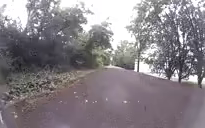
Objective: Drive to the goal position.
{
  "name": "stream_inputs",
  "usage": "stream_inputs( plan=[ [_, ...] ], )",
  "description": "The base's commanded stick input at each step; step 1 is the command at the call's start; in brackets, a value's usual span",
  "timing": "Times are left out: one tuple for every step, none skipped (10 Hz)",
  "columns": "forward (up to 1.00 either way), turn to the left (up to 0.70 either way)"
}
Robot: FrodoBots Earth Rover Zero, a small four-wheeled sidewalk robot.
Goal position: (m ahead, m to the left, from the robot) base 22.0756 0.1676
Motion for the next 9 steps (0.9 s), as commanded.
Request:
stream_inputs(
  plan=[
    [0.70, 0.00],
    [0.70, 0.00],
    [0.70, 0.00],
    [0.70, 0.00],
    [0.70, 0.00],
    [0.70, 0.00],
    [0.70, 0.00],
    [0.70, 0.00],
    [0.70, 0.00]
  ],
)
